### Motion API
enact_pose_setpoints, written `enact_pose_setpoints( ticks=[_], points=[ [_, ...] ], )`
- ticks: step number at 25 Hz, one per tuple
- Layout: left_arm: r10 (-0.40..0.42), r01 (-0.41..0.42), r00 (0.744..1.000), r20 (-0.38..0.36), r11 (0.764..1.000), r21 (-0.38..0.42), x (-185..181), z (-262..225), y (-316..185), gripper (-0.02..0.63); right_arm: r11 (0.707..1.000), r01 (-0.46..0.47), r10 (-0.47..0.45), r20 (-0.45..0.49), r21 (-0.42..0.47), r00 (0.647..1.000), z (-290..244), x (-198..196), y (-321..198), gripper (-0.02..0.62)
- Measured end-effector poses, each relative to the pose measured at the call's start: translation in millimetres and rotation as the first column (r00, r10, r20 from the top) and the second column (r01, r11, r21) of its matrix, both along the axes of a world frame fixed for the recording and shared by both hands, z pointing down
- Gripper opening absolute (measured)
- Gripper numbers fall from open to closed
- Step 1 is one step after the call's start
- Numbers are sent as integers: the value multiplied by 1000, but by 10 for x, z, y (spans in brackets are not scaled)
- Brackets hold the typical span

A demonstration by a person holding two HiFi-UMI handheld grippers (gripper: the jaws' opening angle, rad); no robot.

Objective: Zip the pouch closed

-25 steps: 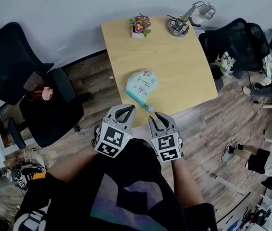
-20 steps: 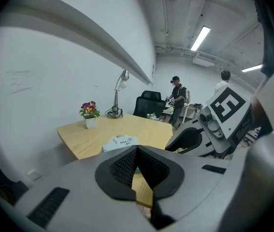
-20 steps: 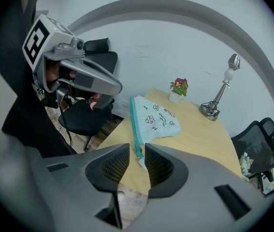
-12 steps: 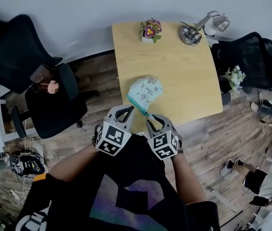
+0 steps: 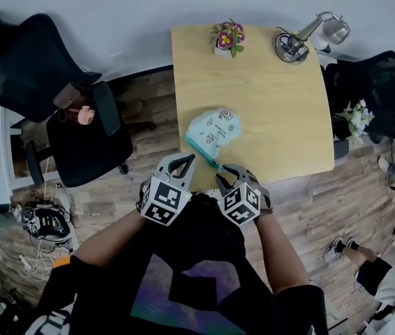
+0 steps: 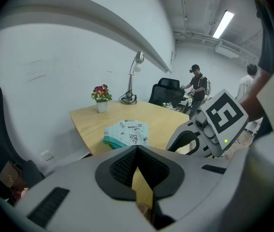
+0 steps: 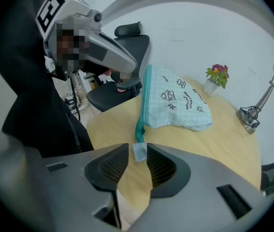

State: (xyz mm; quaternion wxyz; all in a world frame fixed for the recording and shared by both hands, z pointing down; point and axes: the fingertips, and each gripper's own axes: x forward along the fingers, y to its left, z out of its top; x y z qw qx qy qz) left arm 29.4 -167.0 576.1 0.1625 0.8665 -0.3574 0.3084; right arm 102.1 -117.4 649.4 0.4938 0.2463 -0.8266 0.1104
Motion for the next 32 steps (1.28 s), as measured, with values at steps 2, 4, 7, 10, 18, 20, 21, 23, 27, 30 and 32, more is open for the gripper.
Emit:
enact_pose_setpoints(
  ticks=[2, 4, 7, 10, 18, 20, 21, 23, 27, 30, 32],
  points=[
    [-5, 5, 1000, 4, 1000, -3, 3, 8, 2, 9, 1000, 21, -21, -6, -16, 1000, 50, 5, 7, 117],
    [-8, 8, 1000, 6, 1000, -3, 3, 4, -4, 9, 999, 34, -34, -4, -29, 999, 81, 0, 4, 117],
    [-6, 6, 1000, 7, 1000, -1, 8, -10, -4, 9, 998, 32, -31, 13, -55, 999, 88, -3, 0, 115],
    [-2, 2, 1000, 10, 1000, 5, -2, -32, -6, 9, 998, 5, -4, 23, -56, 1000, 60, 25, -36, 58],
    [44, -44, 999, -17, 999, 32, 25, -181, -39, 9, 980, -143, 168, 203, -136, 965, -329, 20, -127, 25],
    [72, -71, 997, -36, 997, 40, 60, -238, -34, 9, 965, -195, 241, 298, -175, 924, -525, 12, -198, 25],
    [85, -83, 995, -46, 995, 46, 74, -271, -30, 9, 957, -215, 272, 341, -194, 900, -627, 7, -231, 25],
    [113, -109, 991, -65, 992, 63, 106, -350, -25, 9, 945, -242, 314, 408, -218, 857, -824, -1, -295, 25],
    [189, -179, 978, -91, 977, 114, 202, -527, -8, 9, 942, -252, 331, 496, -221, 803, -1164, -44, -386, 24],
    [256, -239, 962, -90, 957, 165, 282, -663, -12, 9, 943, -244, 332, 557, -228, 762, -1357, -107, -436, 23],
    [295, -275, 952, -79, 941, 196, 321, -726, -21, 9, 940, -242, 338, 588, -239, 735, -1433, -138, -463, 24]
  ],
)
